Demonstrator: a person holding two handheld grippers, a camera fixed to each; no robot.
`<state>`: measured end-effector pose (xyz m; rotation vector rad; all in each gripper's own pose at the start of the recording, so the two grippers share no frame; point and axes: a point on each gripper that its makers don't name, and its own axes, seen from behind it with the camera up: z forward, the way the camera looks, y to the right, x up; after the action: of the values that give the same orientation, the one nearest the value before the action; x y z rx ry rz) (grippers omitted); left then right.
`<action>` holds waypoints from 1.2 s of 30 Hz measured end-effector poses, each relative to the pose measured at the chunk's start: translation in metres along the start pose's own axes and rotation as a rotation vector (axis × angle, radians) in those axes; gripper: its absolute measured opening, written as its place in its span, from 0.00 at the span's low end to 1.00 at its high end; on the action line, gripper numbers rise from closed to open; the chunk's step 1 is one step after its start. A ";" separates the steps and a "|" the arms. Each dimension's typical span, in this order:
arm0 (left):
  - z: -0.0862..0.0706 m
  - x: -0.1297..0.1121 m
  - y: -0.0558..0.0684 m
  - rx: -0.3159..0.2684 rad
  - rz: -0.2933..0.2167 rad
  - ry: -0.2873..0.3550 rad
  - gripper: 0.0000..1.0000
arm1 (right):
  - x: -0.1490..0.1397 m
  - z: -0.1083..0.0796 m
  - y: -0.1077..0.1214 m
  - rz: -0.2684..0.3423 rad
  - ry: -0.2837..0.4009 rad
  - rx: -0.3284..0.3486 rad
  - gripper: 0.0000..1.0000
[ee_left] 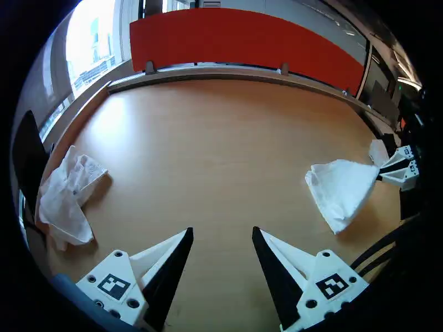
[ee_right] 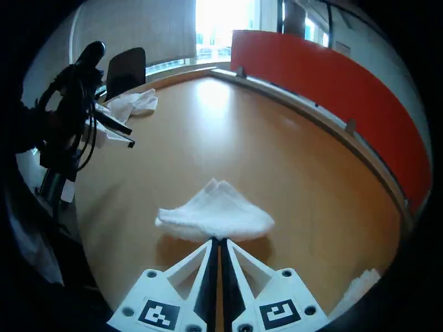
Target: Fold towel
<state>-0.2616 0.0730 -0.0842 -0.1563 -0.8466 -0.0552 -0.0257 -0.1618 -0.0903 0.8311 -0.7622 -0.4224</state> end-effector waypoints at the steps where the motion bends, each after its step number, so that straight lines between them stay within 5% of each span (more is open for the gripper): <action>1: 0.000 0.001 0.000 0.000 0.000 0.001 0.78 | 0.008 -0.003 0.001 -0.005 0.012 -0.002 0.04; 15: -0.002 0.005 0.002 -0.002 -0.001 0.011 0.78 | 0.080 -0.037 0.014 -0.007 0.136 -0.012 0.04; 36: 0.000 0.012 0.010 -0.013 0.013 0.020 0.78 | 0.084 -0.074 0.061 -0.016 0.135 -0.073 0.04</action>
<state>-0.2520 0.0834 -0.0762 -0.1735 -0.8255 -0.0504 0.0883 -0.1381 -0.0382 0.7897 -0.6118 -0.4014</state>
